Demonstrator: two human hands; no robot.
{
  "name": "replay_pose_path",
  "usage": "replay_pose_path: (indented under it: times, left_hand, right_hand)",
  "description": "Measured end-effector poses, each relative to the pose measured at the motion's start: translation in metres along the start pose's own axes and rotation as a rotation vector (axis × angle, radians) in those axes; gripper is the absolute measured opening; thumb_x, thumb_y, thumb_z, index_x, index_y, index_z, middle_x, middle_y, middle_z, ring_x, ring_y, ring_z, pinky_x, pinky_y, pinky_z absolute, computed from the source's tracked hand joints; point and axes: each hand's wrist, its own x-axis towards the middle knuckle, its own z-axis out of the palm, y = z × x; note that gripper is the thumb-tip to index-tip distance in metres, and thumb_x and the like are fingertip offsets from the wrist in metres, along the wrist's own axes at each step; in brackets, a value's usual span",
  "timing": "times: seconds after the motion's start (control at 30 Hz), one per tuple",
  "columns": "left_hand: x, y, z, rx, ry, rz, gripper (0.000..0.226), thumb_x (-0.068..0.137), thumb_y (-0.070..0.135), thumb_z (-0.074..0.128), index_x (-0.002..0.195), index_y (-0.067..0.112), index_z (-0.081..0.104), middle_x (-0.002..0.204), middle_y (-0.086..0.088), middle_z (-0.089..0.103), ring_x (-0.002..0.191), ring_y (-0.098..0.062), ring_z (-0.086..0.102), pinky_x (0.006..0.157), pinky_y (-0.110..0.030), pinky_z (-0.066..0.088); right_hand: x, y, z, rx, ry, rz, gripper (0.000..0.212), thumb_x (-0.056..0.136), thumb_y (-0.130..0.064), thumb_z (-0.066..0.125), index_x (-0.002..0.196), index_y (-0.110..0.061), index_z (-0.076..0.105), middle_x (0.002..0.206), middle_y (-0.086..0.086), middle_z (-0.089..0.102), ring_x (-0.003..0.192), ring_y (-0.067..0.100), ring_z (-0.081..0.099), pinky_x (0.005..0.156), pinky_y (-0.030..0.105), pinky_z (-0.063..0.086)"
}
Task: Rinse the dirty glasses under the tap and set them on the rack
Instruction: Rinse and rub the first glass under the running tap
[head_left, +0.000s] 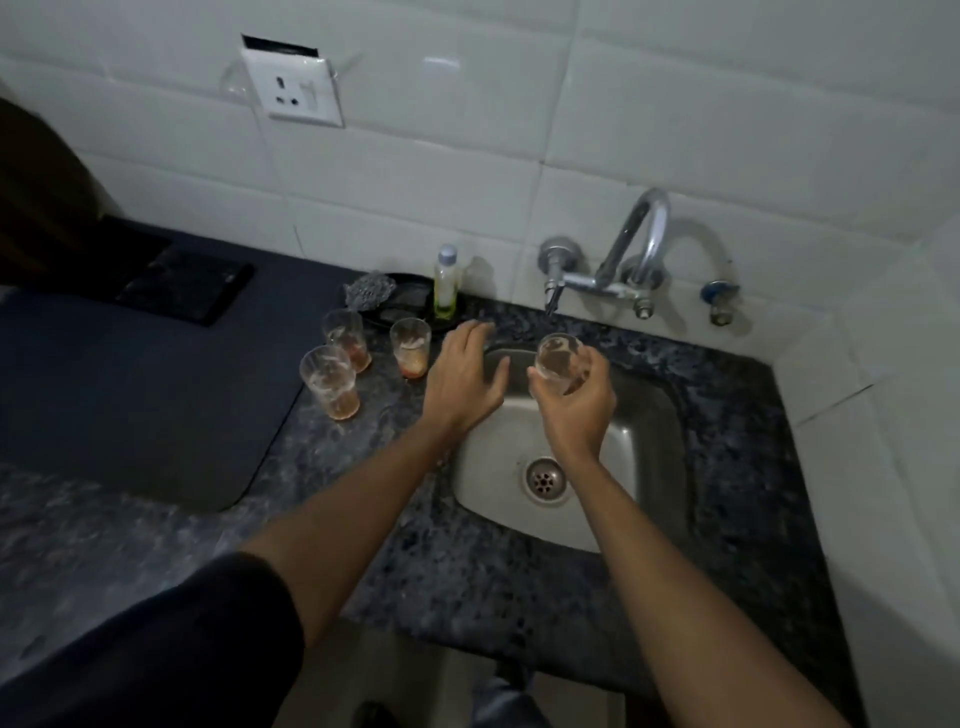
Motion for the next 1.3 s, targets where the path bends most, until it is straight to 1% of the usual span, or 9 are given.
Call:
replay_pose_path:
  times: [0.13, 0.27, 0.4, 0.57, 0.73, 0.87, 1.0, 1.13, 1.3]
  left_hand:
    - [0.050, 0.037, 0.028, -0.056, -0.033, -0.058, 0.048, 0.092, 0.031, 0.068, 0.131, 0.005, 0.058, 0.124, -0.014, 0.062, 0.116, -0.032, 0.058, 0.093, -0.044, 0.052]
    - [0.094, 0.057, 0.057, -0.184, -0.020, -0.262, 0.058, 0.089, 0.037, 0.074, 0.136, 0.007, 0.056, 0.126, -0.015, 0.066, 0.112, -0.031, 0.064, 0.092, -0.045, 0.054]
    - [0.122, 0.068, 0.079, -0.204, -0.056, -0.443, 0.049, 0.086, 0.040, 0.078, 0.121, 0.007, 0.067, 0.107, -0.013, 0.074, 0.095, -0.028, 0.071, 0.082, -0.039, 0.056]
    - [0.133, 0.062, 0.092, -0.188, -0.018, -0.498, 0.031, 0.088, 0.034, 0.075, 0.102, 0.006, 0.077, 0.094, -0.012, 0.077, 0.088, -0.028, 0.071, 0.078, -0.037, 0.056]
    - [0.130, 0.060, 0.102, -0.202, 0.030, -0.551, 0.031, 0.095, 0.026, 0.066, 0.073, 0.004, 0.070, 0.072, -0.016, 0.071, 0.070, -0.031, 0.068, 0.059, -0.030, 0.038]
    - [0.130, 0.058, 0.102, -0.230, 0.044, -0.535, 0.033, 0.096, 0.026, 0.065, 0.071, 0.005, 0.070, 0.068, -0.012, 0.070, 0.065, -0.025, 0.066, 0.058, -0.028, 0.037]
    - [0.129, 0.055, 0.103, -0.247, 0.052, -0.529, 0.033, 0.095, 0.025, 0.064, 0.067, 0.009, 0.065, 0.064, -0.010, 0.068, 0.064, -0.025, 0.066, 0.056, -0.029, 0.037]
    - [0.129, 0.055, 0.103, -0.275, 0.075, -0.528, 0.031, 0.094, 0.023, 0.064, 0.065, 0.014, 0.060, 0.064, -0.010, 0.067, 0.065, -0.027, 0.066, 0.058, -0.034, 0.045]
    - [0.127, 0.054, 0.105, -0.326, 0.091, -0.543, 0.029, 0.095, 0.021, 0.064, 0.070, 0.007, 0.069, 0.061, -0.004, 0.064, 0.060, -0.018, 0.060, 0.055, -0.030, 0.040]
  right_hand:
    - [0.037, 0.002, -0.025, 0.034, 0.061, -0.020, 0.065, 0.069, -0.027, 0.095, 0.125, -0.017, 0.063, 0.107, -0.007, 0.068, 0.098, 0.012, 0.068, 0.090, 0.036, 0.058]
    - [0.068, 0.007, -0.039, 0.051, 0.051, -0.061, 0.061, 0.070, -0.027, 0.094, 0.122, -0.026, 0.064, 0.109, -0.009, 0.072, 0.098, 0.009, 0.070, 0.089, 0.032, 0.059]
    - [0.086, 0.011, -0.042, 0.048, 0.019, -0.087, 0.060, 0.072, -0.030, 0.094, 0.124, -0.024, 0.065, 0.113, -0.008, 0.074, 0.101, 0.006, 0.071, 0.089, 0.026, 0.059]
    - [0.092, 0.009, -0.035, 0.059, 0.024, -0.092, 0.059, 0.074, -0.032, 0.093, 0.126, -0.022, 0.066, 0.112, -0.009, 0.074, 0.101, 0.003, 0.070, 0.086, 0.021, 0.058]
    - [0.093, 0.008, -0.031, 0.081, 0.044, -0.065, 0.060, 0.075, -0.030, 0.093, 0.127, -0.025, 0.063, 0.112, -0.007, 0.073, 0.101, 0.005, 0.071, 0.086, 0.025, 0.060]
    - [0.095, 0.008, -0.028, 0.081, 0.047, -0.059, 0.060, 0.075, -0.030, 0.094, 0.126, -0.023, 0.063, 0.111, -0.008, 0.074, 0.100, 0.004, 0.071, 0.086, 0.024, 0.060]
    - [0.100, 0.007, -0.023, 0.083, 0.037, -0.053, 0.055, 0.077, -0.031, 0.092, 0.122, -0.019, 0.064, 0.107, -0.009, 0.074, 0.096, 0.003, 0.072, 0.083, 0.031, 0.062]
    - [0.102, 0.007, -0.020, 0.075, 0.043, -0.052, 0.053, 0.077, -0.032, 0.092, 0.120, -0.019, 0.063, 0.104, -0.009, 0.074, 0.093, 0.003, 0.072, 0.080, 0.032, 0.062]
    - [0.102, 0.009, -0.021, 0.079, 0.040, -0.039, 0.055, 0.077, -0.032, 0.092, 0.122, -0.021, 0.062, 0.106, -0.011, 0.073, 0.094, 0.003, 0.072, 0.080, 0.031, 0.062]
